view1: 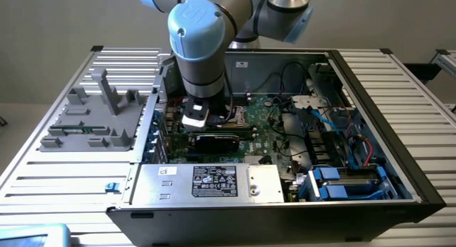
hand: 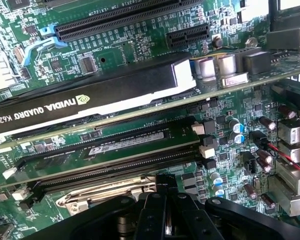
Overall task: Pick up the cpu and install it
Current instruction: 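Install the second cpu locking lever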
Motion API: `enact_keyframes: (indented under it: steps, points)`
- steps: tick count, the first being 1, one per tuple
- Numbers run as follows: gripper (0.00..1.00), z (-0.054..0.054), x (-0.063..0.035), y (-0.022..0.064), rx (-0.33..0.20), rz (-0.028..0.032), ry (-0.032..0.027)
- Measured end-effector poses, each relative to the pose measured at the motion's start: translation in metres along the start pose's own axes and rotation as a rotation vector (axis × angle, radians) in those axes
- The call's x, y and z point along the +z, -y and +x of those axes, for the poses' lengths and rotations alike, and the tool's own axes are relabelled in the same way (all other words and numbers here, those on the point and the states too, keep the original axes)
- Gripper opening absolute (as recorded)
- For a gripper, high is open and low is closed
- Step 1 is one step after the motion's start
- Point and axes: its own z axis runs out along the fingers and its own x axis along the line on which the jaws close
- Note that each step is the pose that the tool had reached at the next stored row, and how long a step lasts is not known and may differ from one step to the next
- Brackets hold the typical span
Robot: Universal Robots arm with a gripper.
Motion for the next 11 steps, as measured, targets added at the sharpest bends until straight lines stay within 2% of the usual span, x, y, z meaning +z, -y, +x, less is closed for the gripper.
enact_keyframes:
  steps: [11]
  points:
    - [0.11,-0.0017,0.0013,-0.0007,-0.001,-0.0003,0.0003]
